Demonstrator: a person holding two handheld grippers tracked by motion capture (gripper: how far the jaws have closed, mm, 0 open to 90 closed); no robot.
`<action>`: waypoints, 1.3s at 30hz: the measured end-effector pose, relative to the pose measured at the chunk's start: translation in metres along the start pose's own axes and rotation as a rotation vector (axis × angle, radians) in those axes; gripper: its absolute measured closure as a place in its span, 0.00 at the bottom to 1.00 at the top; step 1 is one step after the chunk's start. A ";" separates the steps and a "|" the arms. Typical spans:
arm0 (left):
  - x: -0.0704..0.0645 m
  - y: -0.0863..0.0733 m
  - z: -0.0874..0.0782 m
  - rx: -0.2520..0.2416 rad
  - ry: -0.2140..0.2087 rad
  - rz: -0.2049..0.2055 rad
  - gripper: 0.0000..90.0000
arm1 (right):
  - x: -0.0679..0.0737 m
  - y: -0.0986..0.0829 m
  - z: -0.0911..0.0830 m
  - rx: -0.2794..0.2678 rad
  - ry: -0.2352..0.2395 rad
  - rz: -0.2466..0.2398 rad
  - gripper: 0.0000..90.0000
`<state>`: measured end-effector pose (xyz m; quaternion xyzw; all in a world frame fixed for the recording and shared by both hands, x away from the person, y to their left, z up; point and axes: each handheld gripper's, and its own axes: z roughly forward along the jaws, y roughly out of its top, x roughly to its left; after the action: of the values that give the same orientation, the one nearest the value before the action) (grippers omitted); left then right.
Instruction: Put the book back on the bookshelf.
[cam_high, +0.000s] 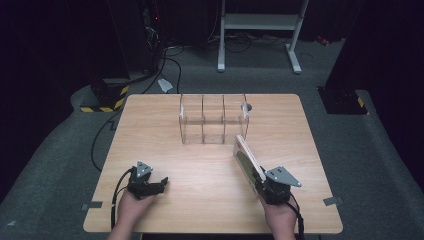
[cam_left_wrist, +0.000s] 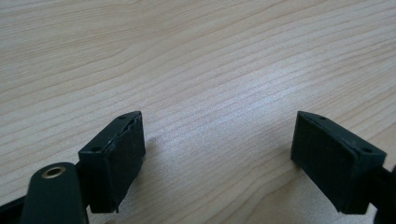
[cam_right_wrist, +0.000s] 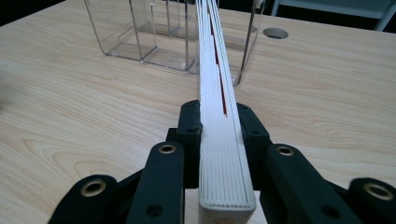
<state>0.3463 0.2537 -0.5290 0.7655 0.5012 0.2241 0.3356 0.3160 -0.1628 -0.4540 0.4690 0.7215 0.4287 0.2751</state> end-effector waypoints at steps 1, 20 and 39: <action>0.000 0.000 0.000 0.000 0.000 0.000 0.20 | 0.001 0.001 0.000 0.003 -0.008 0.011 0.84; 0.000 0.000 0.000 0.000 0.000 0.000 0.20 | 0.003 0.029 -0.007 -0.066 -0.001 0.004 0.84; 0.001 0.000 0.000 0.001 -0.002 0.008 0.20 | 0.012 0.071 0.046 -0.091 -0.080 -0.021 0.84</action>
<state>0.3470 0.2542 -0.5288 0.7679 0.4978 0.2244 0.3347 0.3795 -0.1217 -0.4139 0.4653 0.6944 0.4392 0.3293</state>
